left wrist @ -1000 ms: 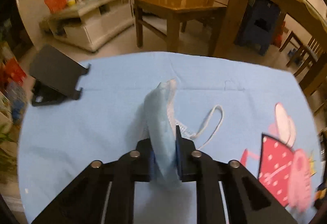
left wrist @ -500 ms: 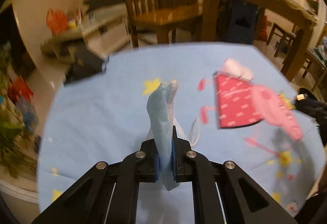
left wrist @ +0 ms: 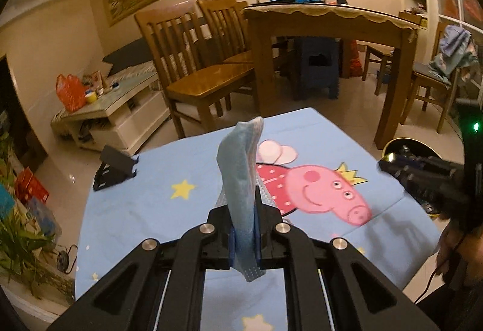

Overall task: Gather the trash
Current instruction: 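Drop the gold cylinder into the bin with right tool while left tool drops the mask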

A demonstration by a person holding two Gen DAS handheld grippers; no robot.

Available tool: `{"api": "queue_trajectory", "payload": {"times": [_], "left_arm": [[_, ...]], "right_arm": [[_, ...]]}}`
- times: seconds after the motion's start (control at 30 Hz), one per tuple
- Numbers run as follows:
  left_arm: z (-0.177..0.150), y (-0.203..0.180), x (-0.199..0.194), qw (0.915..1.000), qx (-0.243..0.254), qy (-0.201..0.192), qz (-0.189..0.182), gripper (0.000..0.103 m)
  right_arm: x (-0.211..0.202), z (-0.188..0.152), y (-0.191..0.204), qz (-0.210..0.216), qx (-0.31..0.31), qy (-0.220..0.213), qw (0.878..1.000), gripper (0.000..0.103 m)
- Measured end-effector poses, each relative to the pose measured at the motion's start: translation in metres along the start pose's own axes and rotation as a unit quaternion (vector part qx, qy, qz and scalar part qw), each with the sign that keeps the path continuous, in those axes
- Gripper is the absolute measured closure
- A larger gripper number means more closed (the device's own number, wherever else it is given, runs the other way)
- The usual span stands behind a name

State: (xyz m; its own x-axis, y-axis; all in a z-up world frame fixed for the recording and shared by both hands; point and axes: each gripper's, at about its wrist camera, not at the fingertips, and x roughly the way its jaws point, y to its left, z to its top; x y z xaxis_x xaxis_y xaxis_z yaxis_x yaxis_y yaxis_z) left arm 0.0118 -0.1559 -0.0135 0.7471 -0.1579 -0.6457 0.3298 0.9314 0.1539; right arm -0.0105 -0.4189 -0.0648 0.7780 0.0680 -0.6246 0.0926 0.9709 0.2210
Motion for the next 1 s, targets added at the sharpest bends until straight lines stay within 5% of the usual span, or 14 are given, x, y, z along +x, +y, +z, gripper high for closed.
{"api": "queue_trajectory", "payload": {"times": [0.27, 0.6, 0.63, 0.67, 0.7, 1.0], "left_arm": [[0.021, -0.046, 0.002, 0.9990, 0.037, -0.014, -0.018, 0.095], [0.043, -0.121, 0.015, 0.9946, 0.084, -0.018, -0.059, 0.095], [0.045, -0.129, 0.018, 0.9939, 0.088, -0.017, -0.064, 0.095], [0.048, -0.136, 0.020, 0.9932, 0.091, -0.016, -0.070, 0.095], [0.050, -0.142, 0.023, 0.9926, 0.094, -0.017, -0.075, 0.095], [0.072, -0.229, 0.057, 0.9739, 0.127, 0.004, -0.188, 0.079]], "right_arm": [[-0.045, -0.006, -0.090, -0.130, 0.062, -0.048, 0.988, 0.078], [-0.030, -0.020, -0.145, -0.117, 0.148, -0.021, 0.982, 0.076], [-0.025, -0.021, -0.151, -0.118, 0.158, -0.010, 0.980, 0.066], [-0.021, -0.024, -0.158, -0.119, 0.171, 0.002, 0.978, 0.040], [-0.023, -0.024, -0.161, -0.116, 0.186, -0.001, 0.976, 0.030], [-0.074, -0.034, -0.197, -0.168, 0.262, -0.093, 0.946, 0.025]]}}
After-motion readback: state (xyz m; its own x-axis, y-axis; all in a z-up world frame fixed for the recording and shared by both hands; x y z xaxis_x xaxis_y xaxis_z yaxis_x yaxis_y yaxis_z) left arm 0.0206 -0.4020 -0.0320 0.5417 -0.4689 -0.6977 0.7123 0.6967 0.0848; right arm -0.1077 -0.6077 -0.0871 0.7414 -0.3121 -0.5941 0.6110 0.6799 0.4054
